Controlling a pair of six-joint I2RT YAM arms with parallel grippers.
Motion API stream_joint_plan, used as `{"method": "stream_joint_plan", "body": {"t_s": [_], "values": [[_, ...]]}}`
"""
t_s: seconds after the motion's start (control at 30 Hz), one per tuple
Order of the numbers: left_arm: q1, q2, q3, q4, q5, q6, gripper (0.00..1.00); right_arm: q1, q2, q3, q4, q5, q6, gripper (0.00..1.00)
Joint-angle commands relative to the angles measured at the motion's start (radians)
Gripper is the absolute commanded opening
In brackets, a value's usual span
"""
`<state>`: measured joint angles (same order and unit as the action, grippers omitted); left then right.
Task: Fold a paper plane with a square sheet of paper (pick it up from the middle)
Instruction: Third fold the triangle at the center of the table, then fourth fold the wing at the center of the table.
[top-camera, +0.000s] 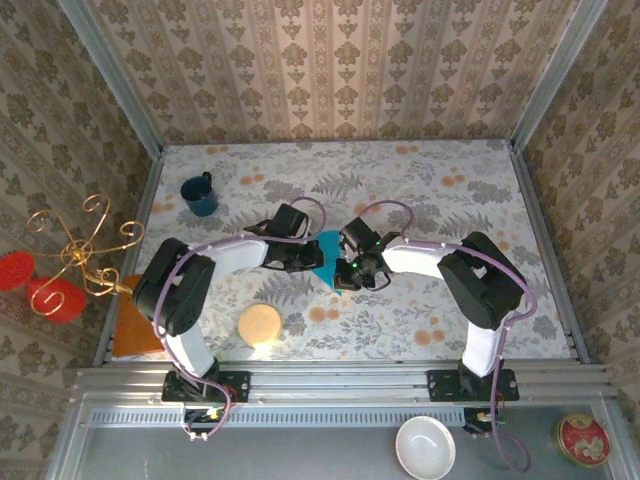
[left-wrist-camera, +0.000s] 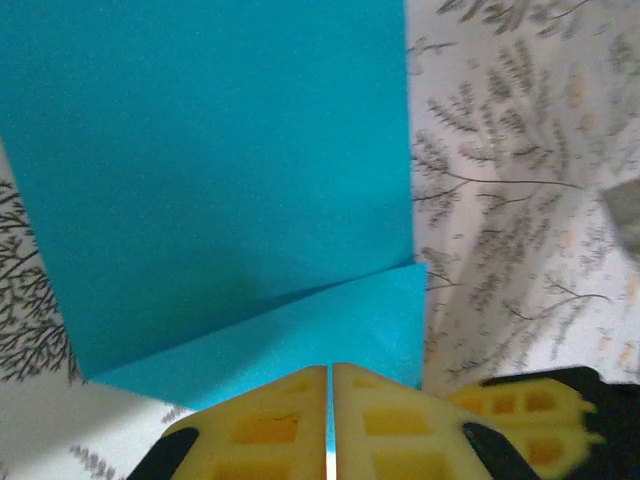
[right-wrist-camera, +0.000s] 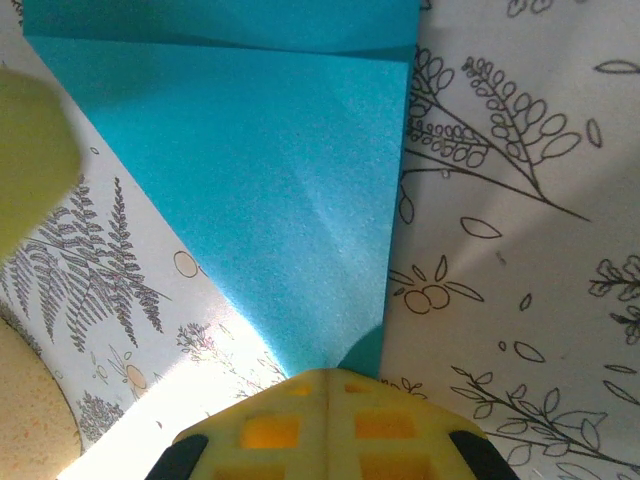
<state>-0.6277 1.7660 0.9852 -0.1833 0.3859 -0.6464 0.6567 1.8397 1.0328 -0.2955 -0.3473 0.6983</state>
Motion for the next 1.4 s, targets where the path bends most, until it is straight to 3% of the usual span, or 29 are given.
{"method": "stream_joint_plan", "body": {"t_s": [0.0,0.37,0.57,0.73,1.1,1.37], "values": [[0.011,0.039,0.051,-0.046,-0.002,0.007,0.1,-0.005,0.045,-0.026,-0.086,0.028,-0.015,0.04],[0.151,0.08,0.015,-0.112,-0.033,0.093,0.1,-0.034,0.031,-0.029,-0.075,0.031,-0.033,0.05],[0.162,-0.007,0.034,-0.123,-0.009,0.101,0.12,-0.032,-0.04,0.01,0.055,-0.041,0.007,0.1],[0.159,-0.11,-0.025,-0.078,-0.01,0.028,0.18,-0.032,-0.092,0.005,0.155,-0.045,0.053,0.22],[0.111,-0.177,-0.174,0.072,-0.002,-0.195,0.39,-0.035,0.015,0.042,0.194,-0.032,0.084,0.23],[0.105,-0.15,-0.203,0.12,-0.004,-0.268,0.47,-0.054,0.07,0.034,0.19,-0.014,0.095,0.26]]}}
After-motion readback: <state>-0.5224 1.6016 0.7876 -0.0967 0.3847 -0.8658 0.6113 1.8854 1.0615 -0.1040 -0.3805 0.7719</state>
